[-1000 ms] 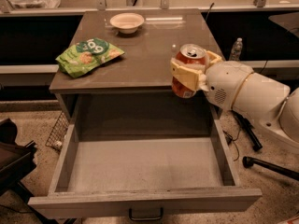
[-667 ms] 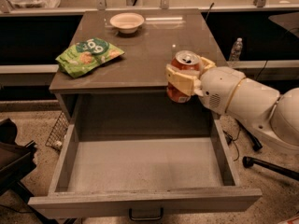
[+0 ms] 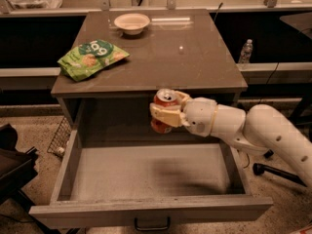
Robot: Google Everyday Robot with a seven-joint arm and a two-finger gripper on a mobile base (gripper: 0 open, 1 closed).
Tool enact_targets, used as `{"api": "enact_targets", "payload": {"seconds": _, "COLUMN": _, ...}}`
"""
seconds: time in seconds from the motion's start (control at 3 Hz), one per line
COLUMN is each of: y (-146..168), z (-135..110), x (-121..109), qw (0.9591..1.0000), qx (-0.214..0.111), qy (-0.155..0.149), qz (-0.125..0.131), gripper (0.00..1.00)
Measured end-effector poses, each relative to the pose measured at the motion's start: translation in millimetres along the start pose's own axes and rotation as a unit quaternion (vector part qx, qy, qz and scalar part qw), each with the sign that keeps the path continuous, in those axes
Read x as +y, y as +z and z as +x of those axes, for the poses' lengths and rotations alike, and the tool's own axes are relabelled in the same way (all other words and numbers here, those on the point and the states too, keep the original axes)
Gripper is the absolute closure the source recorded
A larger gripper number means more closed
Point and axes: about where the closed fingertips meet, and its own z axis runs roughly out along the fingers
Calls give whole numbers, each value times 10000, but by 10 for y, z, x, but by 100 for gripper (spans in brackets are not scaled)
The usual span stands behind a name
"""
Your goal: Place coke can into top drawer
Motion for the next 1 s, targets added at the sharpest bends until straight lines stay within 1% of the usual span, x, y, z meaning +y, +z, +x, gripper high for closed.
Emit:
{"api": "enact_targets", "payload": {"seconds": 0.33, "y": 394, "z": 865, "x": 292, "qw": 9931, "qx": 376, "qy": -32, "qz": -1107, "gripper": 100}}
{"api": "enact_targets", "payload": {"seconds": 0.67, "y": 453, "z": 903, "x": 312, "qw": 9927, "qx": 373, "qy": -49, "qz": -1144, "gripper": 100}}
{"api": "enact_targets", "payload": {"seconds": 1.0, "y": 755, "z": 1051, "x": 390, "qw": 9900, "qx": 326, "qy": -136, "qz": -1368, "gripper": 100}}
